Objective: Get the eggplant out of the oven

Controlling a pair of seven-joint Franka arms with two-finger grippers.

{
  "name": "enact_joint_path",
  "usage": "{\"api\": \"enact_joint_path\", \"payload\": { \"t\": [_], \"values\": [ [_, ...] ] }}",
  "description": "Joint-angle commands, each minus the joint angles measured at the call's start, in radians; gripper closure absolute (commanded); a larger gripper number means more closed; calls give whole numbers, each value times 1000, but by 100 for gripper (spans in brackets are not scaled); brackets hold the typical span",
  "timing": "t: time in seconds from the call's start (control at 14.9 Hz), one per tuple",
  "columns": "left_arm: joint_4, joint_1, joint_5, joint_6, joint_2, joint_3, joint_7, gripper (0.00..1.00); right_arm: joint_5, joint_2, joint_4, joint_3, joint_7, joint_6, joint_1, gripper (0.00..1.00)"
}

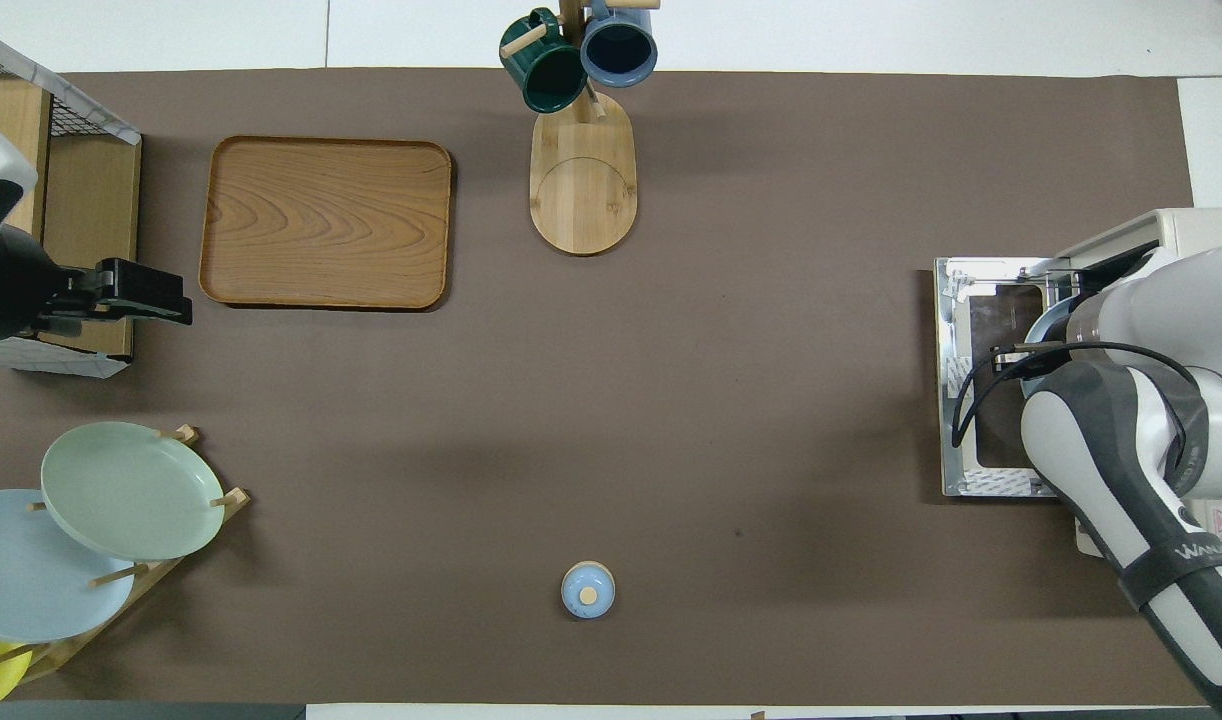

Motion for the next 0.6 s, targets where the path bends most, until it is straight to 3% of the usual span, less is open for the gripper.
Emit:
{"api": "enact_joint_path", "payload": {
  "t": [0.0, 0.27, 0.4, 0.54],
  "values": [
    [9, -1, -14, 9, 3, 1, 1, 0, -14, -31, -34, 4, -61, 21, -16, 100],
    [7, -1, -16, 9, 3, 1, 1, 0, -23, -28, -10, 9, -58, -5, 29, 100],
    [10, -1, -16, 9, 3, 1, 1, 0, -40, -14, 55, 7, -36, -68, 106, 100],
    [12, -1, -16, 10, 3, 1, 1, 0, -104, 6, 145, 9, 103, -189, 199, 100]
  ]
}}
